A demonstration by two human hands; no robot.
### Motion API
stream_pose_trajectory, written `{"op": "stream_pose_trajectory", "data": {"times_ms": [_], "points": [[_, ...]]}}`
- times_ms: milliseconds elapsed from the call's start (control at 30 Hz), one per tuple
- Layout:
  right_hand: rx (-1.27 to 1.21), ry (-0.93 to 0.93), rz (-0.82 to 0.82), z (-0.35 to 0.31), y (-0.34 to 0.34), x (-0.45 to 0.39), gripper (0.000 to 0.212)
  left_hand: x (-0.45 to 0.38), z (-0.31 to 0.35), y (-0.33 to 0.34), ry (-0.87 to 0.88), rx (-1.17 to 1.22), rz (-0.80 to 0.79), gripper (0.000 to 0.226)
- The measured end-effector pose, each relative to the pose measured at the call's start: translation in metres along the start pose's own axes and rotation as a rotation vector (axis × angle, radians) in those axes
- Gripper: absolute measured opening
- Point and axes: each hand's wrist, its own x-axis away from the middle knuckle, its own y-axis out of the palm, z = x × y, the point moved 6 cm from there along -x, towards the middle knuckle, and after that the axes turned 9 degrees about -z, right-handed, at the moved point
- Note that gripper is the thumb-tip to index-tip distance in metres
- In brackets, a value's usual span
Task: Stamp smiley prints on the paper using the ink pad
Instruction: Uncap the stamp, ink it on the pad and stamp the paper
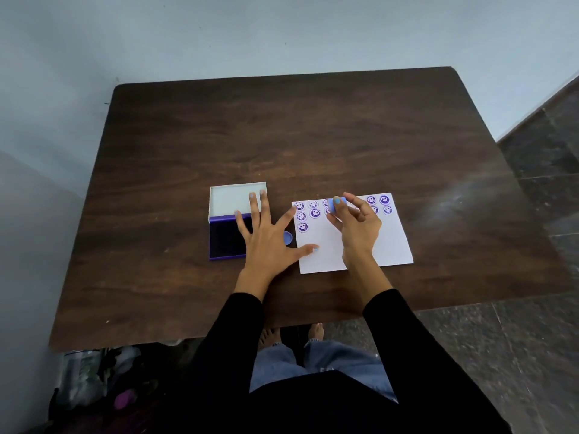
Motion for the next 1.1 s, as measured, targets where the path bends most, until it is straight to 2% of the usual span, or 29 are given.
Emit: {"op": "stream_pose_trajectory", "data": {"times_ms": [100, 333, 567, 1100], "points": [[0.19, -0.096, -0.021, 0.003, -0.003, 0.004, 0.019, -0.011, 0.004, 0.003, 0.017, -0.062, -0.103, 0.097], [0.543, -0.373, -0.057, 0.006, 0.004, 0.021, 0.032, -0.012, 0.007, 0.011, 0.021, -0.097, -0.15, 0.091], [0.672, -0.48, -0.053, 0.006, 0.006, 0.03, 0.029, -0.011, 0.008, 0.01, 0.012, -0.084, -0.144, 0.09], [0.832, -0.53, -0.093, 0.006, 0.016, 0.029, 0.027, -0.013, 0.005, 0.012, 0.004, -0.081, -0.112, 0.091]]}}
